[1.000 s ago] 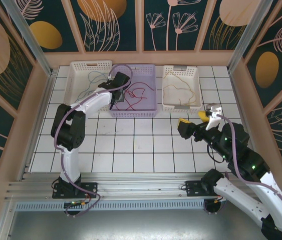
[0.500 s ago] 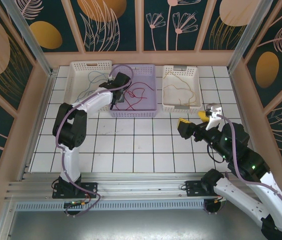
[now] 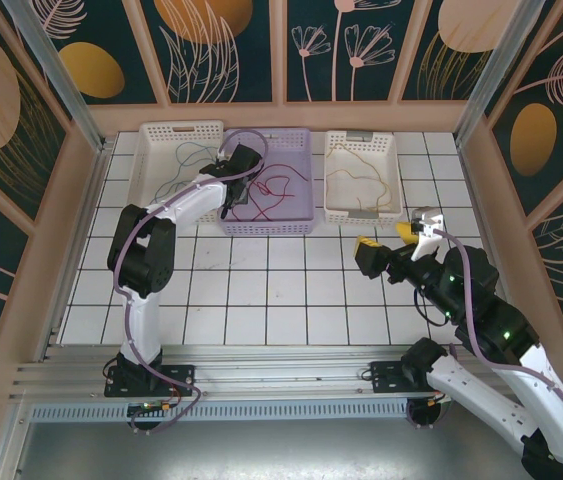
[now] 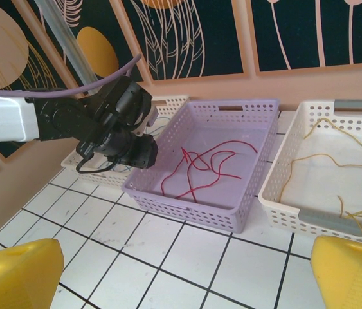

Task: Untangle the cables
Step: Move the cable to the container.

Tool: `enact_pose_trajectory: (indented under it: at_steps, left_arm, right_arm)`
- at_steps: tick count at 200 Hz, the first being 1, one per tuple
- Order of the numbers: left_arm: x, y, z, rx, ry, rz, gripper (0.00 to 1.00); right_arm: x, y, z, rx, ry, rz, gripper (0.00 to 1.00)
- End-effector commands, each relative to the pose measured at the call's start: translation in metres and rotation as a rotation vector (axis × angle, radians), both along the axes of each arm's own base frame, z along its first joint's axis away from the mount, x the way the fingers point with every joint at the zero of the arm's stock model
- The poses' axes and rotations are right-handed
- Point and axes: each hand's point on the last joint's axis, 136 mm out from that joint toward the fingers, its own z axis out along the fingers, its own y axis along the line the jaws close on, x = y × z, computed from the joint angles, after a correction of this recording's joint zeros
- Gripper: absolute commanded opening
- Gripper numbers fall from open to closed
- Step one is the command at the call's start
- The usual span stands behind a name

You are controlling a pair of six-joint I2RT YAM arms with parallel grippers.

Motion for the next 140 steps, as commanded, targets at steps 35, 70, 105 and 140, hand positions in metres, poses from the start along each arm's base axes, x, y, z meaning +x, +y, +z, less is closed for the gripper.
enact_pose_trajectory:
  at_steps: [35, 70, 105, 140]
  left_arm:
    - [0.0031, -0.0009, 0.0081, 0.020, -0.002, -0.004, 0.24]
    - [0.0023, -0.0014, 0.0104, 0.015, -0.006, -0.005, 0.22]
    - [-0.0002, -0.0009, 0.0046, 0.019, 0.010, -0.008, 0.26]
    - [0.0004, -0.0023, 0.0032, 0.032, 0.013, -0.015, 0.44]
  right_arm:
    - [-0.0028, 0.0031, 0.0067, 0.016, -0.028, 0.024, 0.99]
    - [-0.0030, 0.0031, 0.0073, 0.018, -0.027, 0.025, 0.99]
    - [-0.0034, 0.0032, 0.0068, 0.020, -0.024, 0.026, 0.99]
    - [-0.0032, 0.0037, 0.0046, 0.020, -0.020, 0.026, 0.99]
